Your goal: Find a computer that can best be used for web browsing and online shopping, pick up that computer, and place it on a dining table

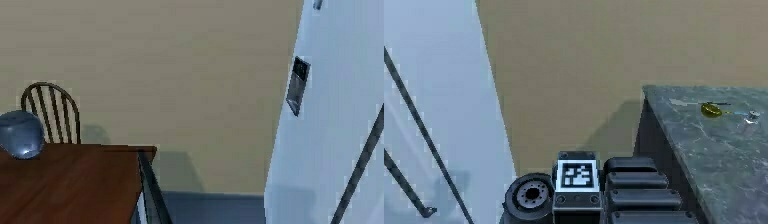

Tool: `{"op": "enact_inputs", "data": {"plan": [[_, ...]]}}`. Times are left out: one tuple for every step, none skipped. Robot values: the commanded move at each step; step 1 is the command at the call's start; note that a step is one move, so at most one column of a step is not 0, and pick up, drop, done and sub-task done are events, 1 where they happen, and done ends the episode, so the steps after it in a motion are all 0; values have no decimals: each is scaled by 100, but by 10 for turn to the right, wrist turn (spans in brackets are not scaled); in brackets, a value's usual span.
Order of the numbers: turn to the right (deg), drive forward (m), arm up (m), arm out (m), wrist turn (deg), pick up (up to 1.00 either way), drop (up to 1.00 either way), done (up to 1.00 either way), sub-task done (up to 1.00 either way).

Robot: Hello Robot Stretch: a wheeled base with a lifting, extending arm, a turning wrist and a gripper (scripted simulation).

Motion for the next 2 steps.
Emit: {"op": "enact_inputs", "data": {"plan": [[0, 70, 0, 0, 0, 0, 0, 0, 0], [60, 0, 0, 0, 0, 0, 0, 0, 0]]}}
